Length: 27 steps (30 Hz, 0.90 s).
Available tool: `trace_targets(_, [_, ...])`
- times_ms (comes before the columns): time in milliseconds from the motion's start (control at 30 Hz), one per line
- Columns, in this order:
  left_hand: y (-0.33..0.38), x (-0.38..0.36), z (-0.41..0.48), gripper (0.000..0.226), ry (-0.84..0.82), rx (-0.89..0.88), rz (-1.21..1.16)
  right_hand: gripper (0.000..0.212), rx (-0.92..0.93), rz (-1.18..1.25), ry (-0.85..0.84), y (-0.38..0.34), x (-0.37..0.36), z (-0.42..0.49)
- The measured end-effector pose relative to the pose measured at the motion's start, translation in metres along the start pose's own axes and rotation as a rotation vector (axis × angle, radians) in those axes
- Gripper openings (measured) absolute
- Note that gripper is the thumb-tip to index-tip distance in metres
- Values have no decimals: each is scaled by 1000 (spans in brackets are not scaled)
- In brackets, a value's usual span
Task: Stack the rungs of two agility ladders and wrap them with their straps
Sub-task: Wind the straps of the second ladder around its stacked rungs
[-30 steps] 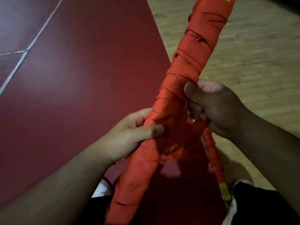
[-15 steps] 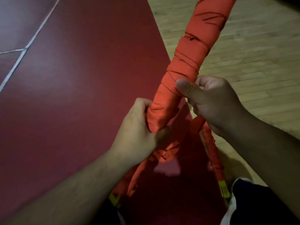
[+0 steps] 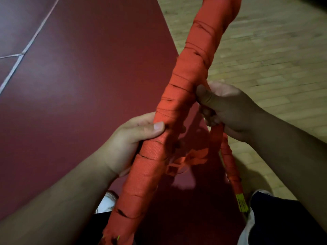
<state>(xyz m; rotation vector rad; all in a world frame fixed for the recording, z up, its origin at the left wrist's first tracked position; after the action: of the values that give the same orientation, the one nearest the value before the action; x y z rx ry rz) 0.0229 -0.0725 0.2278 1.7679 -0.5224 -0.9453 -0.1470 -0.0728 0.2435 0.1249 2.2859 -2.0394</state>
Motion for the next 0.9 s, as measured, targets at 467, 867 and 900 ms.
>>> trace_targets(467, [-9, 10, 4, 74, 223, 61, 565, 16, -4, 43, 130, 4, -4, -5])
trace_targets(867, [-17, 19, 4, 59, 386, -66, 588, 33, 31, -115, -26, -1, -20, -6])
trace_targets(900, [-15, 19, 3, 61, 356, -54, 558, 29, 19, -99, -63, 1, -21, -7])
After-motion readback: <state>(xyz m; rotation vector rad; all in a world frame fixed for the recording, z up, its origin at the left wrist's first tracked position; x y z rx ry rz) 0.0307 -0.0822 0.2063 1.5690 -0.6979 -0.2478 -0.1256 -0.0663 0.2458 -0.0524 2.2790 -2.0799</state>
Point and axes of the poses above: each hand's wrist, its own z-axis towards the middle knuckle, its own x-axis out of the back of the hand, y = z × x, the point moved 8 cm from there along z, towards the middle knuckle, and after that the axes turned 4 degrees about -y, right-handed, at the moved point
